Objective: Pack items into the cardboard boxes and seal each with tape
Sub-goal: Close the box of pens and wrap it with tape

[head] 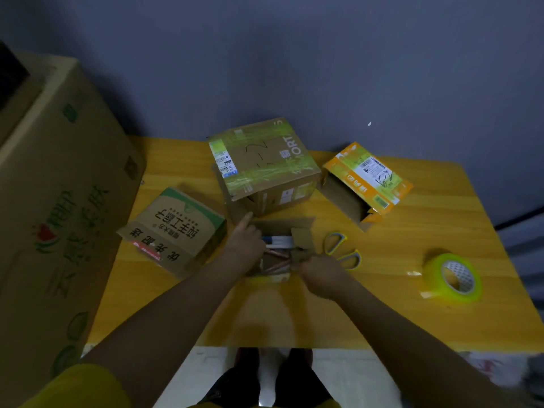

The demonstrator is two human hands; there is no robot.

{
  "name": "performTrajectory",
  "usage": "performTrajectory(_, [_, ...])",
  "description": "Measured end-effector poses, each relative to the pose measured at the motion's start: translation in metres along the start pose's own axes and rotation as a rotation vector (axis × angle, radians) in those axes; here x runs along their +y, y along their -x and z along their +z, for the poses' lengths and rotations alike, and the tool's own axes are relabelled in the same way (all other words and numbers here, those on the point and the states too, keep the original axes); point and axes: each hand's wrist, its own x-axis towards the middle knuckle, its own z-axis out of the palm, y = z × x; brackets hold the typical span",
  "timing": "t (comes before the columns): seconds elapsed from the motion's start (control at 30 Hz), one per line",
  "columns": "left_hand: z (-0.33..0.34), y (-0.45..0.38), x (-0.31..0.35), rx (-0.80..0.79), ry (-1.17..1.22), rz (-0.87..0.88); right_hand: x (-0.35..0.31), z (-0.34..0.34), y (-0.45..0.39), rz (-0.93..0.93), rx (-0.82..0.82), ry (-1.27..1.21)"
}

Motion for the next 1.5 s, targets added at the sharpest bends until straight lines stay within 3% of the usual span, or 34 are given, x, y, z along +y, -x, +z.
performTrajectory(0.1, [-0.004,0.002,0.002,0.172,0.212,-0.002,-0.029,0.018,0.003,0.018,0.262,-0.37])
performTrajectory(0.17, [-0.006,0.006,0.011,0.181,0.48,-0.017,-0.049,0.025,0.007,0.005,0.342,-0.753])
performTrajectory(0.23, [-0.003,0.013,0.016,0.153,0.603,-0.043,-0.054,0.036,0.009,-0.013,0.371,-0.932])
performTrajectory(0.3, [0.004,0.02,0.022,0.113,0.656,-0.078,-0.044,0.047,0.011,0.055,0.455,-0.887])
performTrajectory(0.37, [0.013,0.026,0.03,0.036,0.765,-0.084,-0.028,0.053,0.009,0.067,0.575,-0.59])
performTrajectory(0.43, [0.019,0.034,0.04,-0.039,0.786,-0.07,-0.015,0.054,-0.001,-0.081,0.644,-0.207])
performTrajectory(0.47, [0.021,0.037,0.045,-0.056,0.779,-0.075,-0.013,0.051,-0.008,-0.122,0.645,-0.055])
performTrajectory(0.53, [0.024,0.044,0.051,-0.032,0.802,-0.137,-0.013,0.032,-0.016,-0.016,0.567,0.001])
performTrajectory(0.67, [0.032,0.055,0.05,0.145,0.804,-0.384,-0.009,0.014,-0.018,0.318,0.23,-0.509])
performTrajectory(0.77, [0.034,0.06,0.044,0.225,0.967,-0.579,-0.014,0.026,-0.01,0.393,0.337,-0.954])
performTrajectory(0.87, [0.034,0.055,0.029,0.251,1.468,-0.622,-0.023,0.048,-0.003,0.508,0.371,-1.302])
performTrajectory(0.93, [0.042,0.05,0.02,0.235,1.676,-0.648,-0.025,0.061,0.002,0.585,0.442,-1.44])
performTrajectory(1.07, [0.061,0.037,0.02,0.185,1.738,-0.781,-0.021,0.081,0.005,0.753,0.429,-1.666])
performTrajectory(1.23, [0.068,0.016,0.023,0.154,1.82,-0.851,-0.022,0.09,-0.01,0.8,0.33,-1.51])
performTrajectory(1.37, [0.079,0.009,0.031,0.123,1.753,-0.744,-0.026,0.104,-0.023,0.748,0.301,-1.524])
performTrajectory(1.5, [0.082,0.012,0.034,0.157,1.558,-0.754,-0.031,0.1,-0.016,0.765,0.415,-1.541])
